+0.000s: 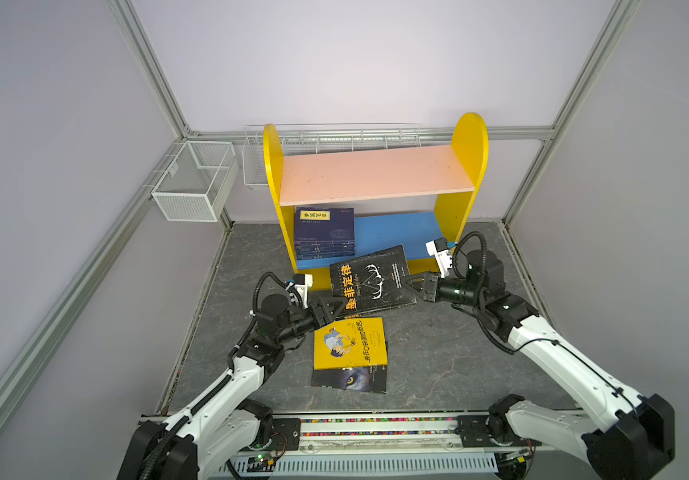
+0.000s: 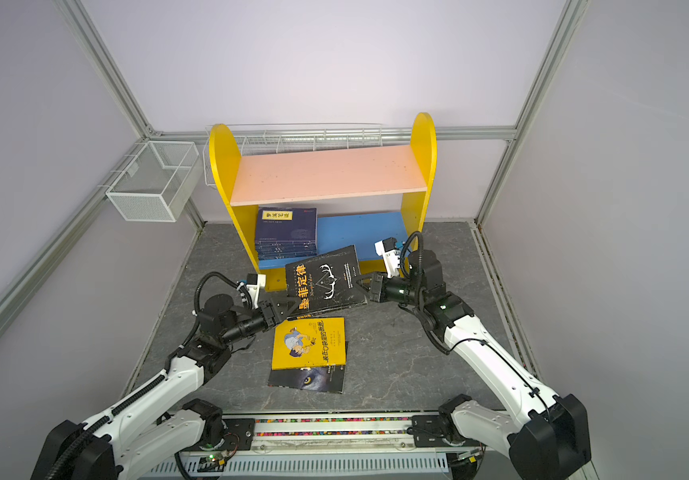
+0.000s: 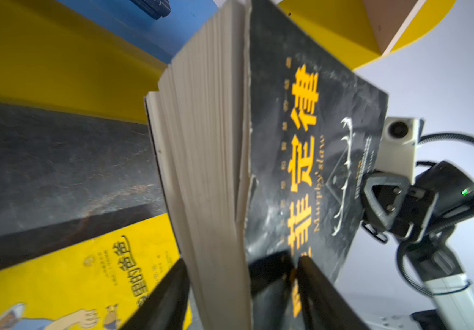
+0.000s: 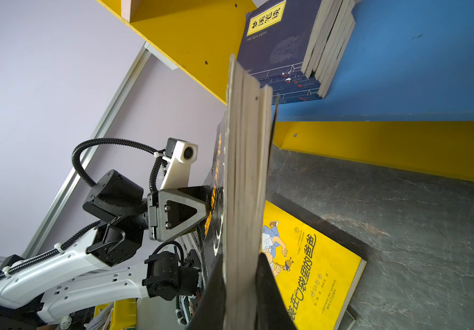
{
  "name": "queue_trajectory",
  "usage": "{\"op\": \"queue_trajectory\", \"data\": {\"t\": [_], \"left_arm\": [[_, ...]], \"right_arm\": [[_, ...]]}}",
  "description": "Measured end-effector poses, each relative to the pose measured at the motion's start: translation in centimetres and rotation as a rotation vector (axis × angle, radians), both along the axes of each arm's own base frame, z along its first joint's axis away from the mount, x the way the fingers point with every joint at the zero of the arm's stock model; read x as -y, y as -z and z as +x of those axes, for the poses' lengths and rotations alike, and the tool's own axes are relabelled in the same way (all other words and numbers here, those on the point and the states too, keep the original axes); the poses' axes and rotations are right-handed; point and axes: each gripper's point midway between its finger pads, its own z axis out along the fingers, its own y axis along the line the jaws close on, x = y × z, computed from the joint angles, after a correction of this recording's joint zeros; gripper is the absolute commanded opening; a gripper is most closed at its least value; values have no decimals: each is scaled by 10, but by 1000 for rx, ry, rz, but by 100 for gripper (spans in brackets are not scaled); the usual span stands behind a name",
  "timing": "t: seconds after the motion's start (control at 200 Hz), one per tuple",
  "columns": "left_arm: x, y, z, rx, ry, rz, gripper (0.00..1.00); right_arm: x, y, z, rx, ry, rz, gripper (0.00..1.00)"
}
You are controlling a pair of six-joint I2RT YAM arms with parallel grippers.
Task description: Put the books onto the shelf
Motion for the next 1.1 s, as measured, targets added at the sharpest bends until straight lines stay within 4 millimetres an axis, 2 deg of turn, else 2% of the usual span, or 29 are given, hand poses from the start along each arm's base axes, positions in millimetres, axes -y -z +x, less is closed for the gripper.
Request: {"op": "queue_trajectory", "data": {"t": [0.1, 0.35, 0.43, 0.545, 0.625, 0.68, 0.78, 0.96, 1.1], "left_arm": [[0, -4, 6, 5, -12, -8, 0], [13, -28, 18, 59, -41, 39, 0], [19, -38, 24, 82, -55, 74, 0], [29, -53, 30, 118, -68, 85, 0], [39, -60, 35, 136, -68, 84, 0], [46, -64, 41, 149, -72, 84, 0], [56, -65, 58, 162, -100, 92, 0], [70, -46, 93, 157, -152, 144, 0], [88, -39, 109, 176, -152, 156, 0]], "right_arm": [[5, 1, 5, -2, 22, -2, 7], [24, 6, 24, -4, 113, -23, 7], [33, 6, 31, -2, 146, -29, 17], [44, 5, 40, 7, 194, -50, 51], [54, 5, 46, 5, 250, -83, 61], [62, 6, 49, 13, 292, -120, 63], [90, 3, 50, 32, 428, -199, 65], [146, -24, 31, 132, 657, -287, 67], [165, -28, 20, 161, 718, -341, 67]]}}
